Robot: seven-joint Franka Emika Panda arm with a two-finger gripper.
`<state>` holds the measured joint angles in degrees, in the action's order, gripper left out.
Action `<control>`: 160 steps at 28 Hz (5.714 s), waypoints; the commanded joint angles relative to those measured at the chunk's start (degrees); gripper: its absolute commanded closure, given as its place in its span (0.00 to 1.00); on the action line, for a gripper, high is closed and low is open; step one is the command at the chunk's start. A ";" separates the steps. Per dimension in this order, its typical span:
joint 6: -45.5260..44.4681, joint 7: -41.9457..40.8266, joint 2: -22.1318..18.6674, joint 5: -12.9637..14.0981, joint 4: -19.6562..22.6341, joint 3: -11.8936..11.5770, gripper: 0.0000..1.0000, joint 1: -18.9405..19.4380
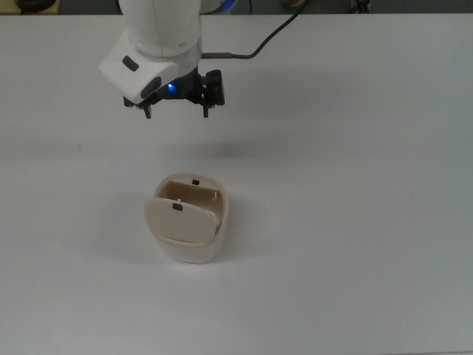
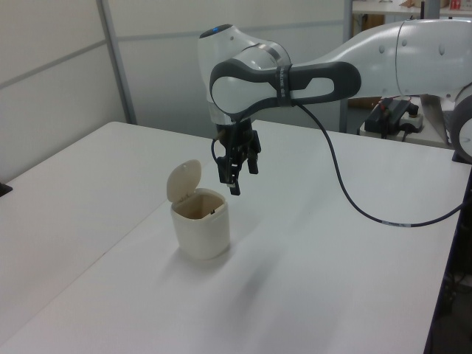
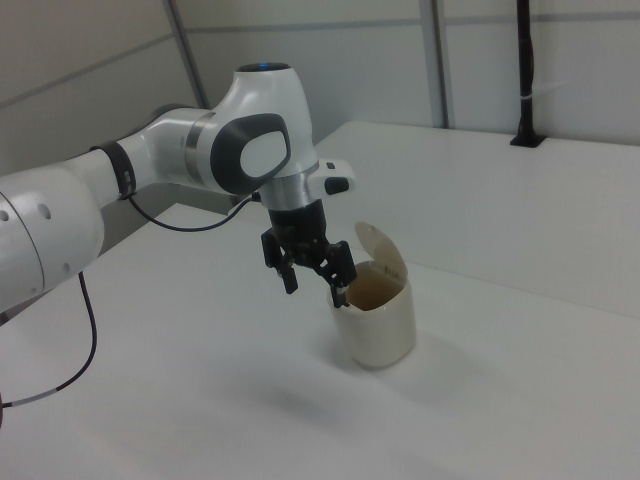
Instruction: Close the trash can
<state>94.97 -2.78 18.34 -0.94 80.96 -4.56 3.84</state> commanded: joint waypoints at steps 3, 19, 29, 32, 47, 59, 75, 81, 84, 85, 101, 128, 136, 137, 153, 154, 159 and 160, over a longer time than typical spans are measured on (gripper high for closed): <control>-1.11 2.78 -1.03 -0.82 0.43 -0.10 0.00 0.29; -1.28 3.40 -1.29 -0.38 0.34 -0.36 1.00 0.03; -1.55 2.96 -1.47 -0.47 0.34 -0.27 1.00 0.03; -1.37 2.96 -1.38 -0.47 0.34 -0.27 1.00 0.02; 10.39 3.40 -0.68 0.50 -1.42 -0.36 1.00 -0.41; 34.12 3.83 2.40 7.09 -1.24 -0.36 1.00 -0.50; 44.51 4.89 6.18 7.18 -0.89 -0.18 1.00 -0.41; 43.81 4.89 6.00 7.00 0.95 -0.01 1.00 -0.33; 40.92 4.89 5.91 7.00 1.75 0.08 1.00 -0.33; 39.17 4.89 5.91 7.00 1.75 0.08 1.00 -0.33; 24.47 3.84 5.91 6.65 3.59 0.26 1.00 -0.15; 23.42 3.92 4.69 5.60 2.80 -0.10 0.96 -0.50; 17.54 4.01 2.31 4.37 2.63 -0.27 0.59 -0.42; 16.48 4.01 2.22 3.50 2.37 -0.27 0.40 -0.41; 6.80 3.92 0.55 -3.02 1.48 0.43 0.00 0.11; 6.80 3.92 0.64 -3.02 1.48 0.43 0.00 0.11; 6.80 3.92 0.64 -2.93 1.57 0.34 0.00 0.02; 6.80 3.92 0.73 -2.93 1.57 0.34 0.00 0.02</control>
<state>103.56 1.37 20.14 -3.14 81.98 -4.22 3.71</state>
